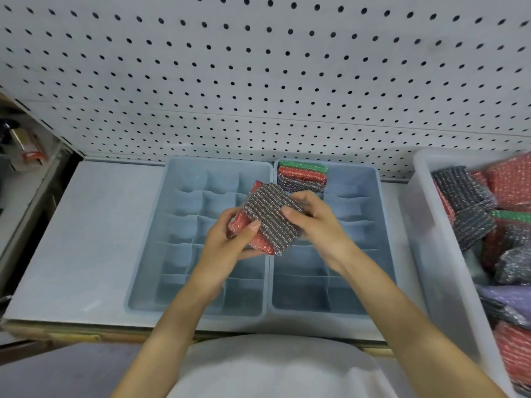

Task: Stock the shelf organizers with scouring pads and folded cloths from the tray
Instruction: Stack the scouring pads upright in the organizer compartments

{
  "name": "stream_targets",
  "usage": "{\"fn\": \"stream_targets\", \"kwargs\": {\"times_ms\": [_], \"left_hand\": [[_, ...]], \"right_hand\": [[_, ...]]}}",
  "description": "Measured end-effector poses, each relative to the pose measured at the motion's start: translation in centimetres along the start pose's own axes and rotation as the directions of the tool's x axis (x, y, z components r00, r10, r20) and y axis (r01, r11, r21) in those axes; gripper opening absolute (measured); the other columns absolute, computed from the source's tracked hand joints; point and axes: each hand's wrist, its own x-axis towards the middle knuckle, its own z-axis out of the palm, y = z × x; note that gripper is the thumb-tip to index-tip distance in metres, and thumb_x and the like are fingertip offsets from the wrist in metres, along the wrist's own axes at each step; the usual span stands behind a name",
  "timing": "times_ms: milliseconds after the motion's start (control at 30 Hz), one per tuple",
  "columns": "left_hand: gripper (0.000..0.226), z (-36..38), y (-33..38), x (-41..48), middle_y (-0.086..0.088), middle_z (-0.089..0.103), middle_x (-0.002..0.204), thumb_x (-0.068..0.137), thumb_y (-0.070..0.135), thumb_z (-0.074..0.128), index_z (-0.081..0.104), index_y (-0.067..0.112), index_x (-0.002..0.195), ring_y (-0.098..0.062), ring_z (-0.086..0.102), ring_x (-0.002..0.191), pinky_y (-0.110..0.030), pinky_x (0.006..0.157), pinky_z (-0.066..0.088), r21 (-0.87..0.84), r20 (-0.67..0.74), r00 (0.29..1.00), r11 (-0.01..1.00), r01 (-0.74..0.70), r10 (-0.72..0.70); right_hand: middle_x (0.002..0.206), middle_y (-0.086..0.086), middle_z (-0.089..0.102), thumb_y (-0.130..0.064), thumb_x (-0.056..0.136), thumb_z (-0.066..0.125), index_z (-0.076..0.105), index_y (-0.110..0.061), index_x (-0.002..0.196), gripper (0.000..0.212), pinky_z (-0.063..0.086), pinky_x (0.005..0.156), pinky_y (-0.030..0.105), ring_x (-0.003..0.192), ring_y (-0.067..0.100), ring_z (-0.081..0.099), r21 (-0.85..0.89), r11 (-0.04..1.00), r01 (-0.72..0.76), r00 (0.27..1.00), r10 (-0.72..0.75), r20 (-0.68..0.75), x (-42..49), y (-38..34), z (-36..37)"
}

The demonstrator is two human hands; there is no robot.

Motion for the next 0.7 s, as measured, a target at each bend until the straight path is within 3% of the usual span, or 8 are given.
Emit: {"fn": "stream_targets", "kwargs": {"times_ms": [100, 200, 300, 367, 400, 467, 533, 700], "left_hand": [[0.016, 0.0, 0.0, 0.2, 0.003, 0.063, 0.104, 0.092, 0.017, 0.059, 0.056, 0.026, 0.104, -0.004, 0.069, 0.084, -0.019, 0.062, 0.055, 0.002, -0.06, 0.998, 1.0, -0.001, 0.001], [0.014, -0.6, -0.3, 0.3, 0.003, 0.063, 0.104, 0.093, 0.016, 0.058, 0.055, 0.026, 0.102, -0.008, 0.069, 0.084, -0.016, 0.059, 0.053, -0.042, -0.159, 0.987, 0.999, 0.013, -0.02], [0.014, -1.4, -0.8, 0.2, 0.0, 0.063, 0.107, 0.093, 0.019, 0.058, 0.056, 0.023, 0.106, -0.012, 0.068, 0.089, -0.018, 0.061, 0.054, -0.028, -0.2, 0.979, 0.999, 0.031, -0.036], [0.019, -1.9, -1.1, 0.2, -0.004, 0.063, 0.111, 0.093, 0.02, 0.058, 0.055, 0.019, 0.112, -0.015, 0.068, 0.092, -0.019, 0.063, 0.056, -0.021, -0.217, 0.975, 0.999, 0.037, -0.041], [0.021, -1.9, -1.1, 0.1, -0.004, 0.062, 0.112, 0.094, 0.02, 0.057, 0.053, 0.017, 0.114, -0.016, 0.067, 0.094, -0.019, 0.062, 0.055, -0.02, -0.23, 0.972, 0.999, 0.037, -0.04], [0.023, -2.1, -1.1, 0.1, -0.004, 0.06, 0.112, 0.094, 0.019, 0.056, 0.051, 0.017, 0.116, -0.016, 0.065, 0.094, -0.016, 0.058, 0.054, -0.02, -0.254, 0.967, 0.999, 0.032, -0.036], [0.027, -2.2, -1.0, 0.0, -0.003, 0.058, 0.113, 0.094, 0.021, 0.056, 0.048, 0.017, 0.12, -0.016, 0.064, 0.095, -0.016, 0.057, 0.054, -0.008, -0.265, 0.964, 1.0, 0.026, -0.027], [0.026, -2.7, -1.0, -0.2, -0.002, 0.059, 0.114, 0.094, 0.021, 0.056, 0.048, 0.018, 0.119, -0.015, 0.064, 0.095, -0.016, 0.058, 0.054, 0.001, -0.265, 0.964, 1.0, 0.027, -0.025]], "right_hand": [[0.1, 0.001, 0.06, -0.013, 0.093, 0.057, 0.057, -0.017, 0.106, 0.014, 0.049, 0.076, 0.022, 0.089, 0.011, 0.059, 0.17, 0.985, 0.04, 0.957, 0.011, -0.29, 1.1, -0.1, -1.0], [0.093, -0.005, 0.061, -0.007, 0.091, 0.059, 0.056, -0.011, 0.106, 0.016, 0.047, 0.071, 0.012, 0.081, -0.001, 0.058, -0.145, 0.968, 0.205, 0.817, -0.251, -0.519, 2.1, -0.5, -3.3], [0.093, -0.011, 0.063, -0.008, 0.087, 0.065, 0.061, -0.01, 0.105, 0.018, 0.048, 0.074, 0.014, 0.08, 0.003, 0.06, -0.583, 0.77, 0.262, 0.832, -0.486, -0.269, 2.7, 0.3, -5.1], [0.092, -0.004, 0.067, -0.009, 0.085, 0.069, 0.064, -0.011, 0.103, 0.019, 0.054, 0.07, 0.032, 0.077, 0.018, 0.063, -0.802, 0.492, 0.339, 0.814, -0.58, -0.011, 3.1, 1.5, -5.6], [0.09, 0.0, 0.069, -0.008, 0.082, 0.071, 0.065, -0.011, 0.1, 0.019, 0.055, 0.063, 0.035, 0.074, 0.022, 0.064, -0.856, 0.357, 0.373, 0.787, -0.611, 0.088, 3.3, 2.0, -5.6], [0.085, 0.003, 0.07, -0.005, 0.078, 0.074, 0.068, -0.011, 0.095, 0.019, 0.053, 0.055, 0.03, 0.067, 0.023, 0.064, -0.883, 0.227, 0.411, 0.745, -0.641, 0.182, 3.9, 2.5, -5.2], [0.082, 0.003, 0.07, -0.003, 0.076, 0.076, 0.068, -0.009, 0.092, 0.019, 0.048, 0.054, 0.025, 0.066, 0.023, 0.065, -0.891, 0.178, 0.417, 0.719, -0.664, 0.204, 4.4, 2.8, -4.6], [0.076, 0.006, 0.067, -0.001, 0.078, 0.072, 0.066, -0.006, 0.091, 0.015, 0.048, 0.055, 0.028, 0.063, 0.026, 0.061, -0.886, 0.293, 0.361, 0.705, -0.707, 0.053, 5.5, 3.5, -4.0]]}}
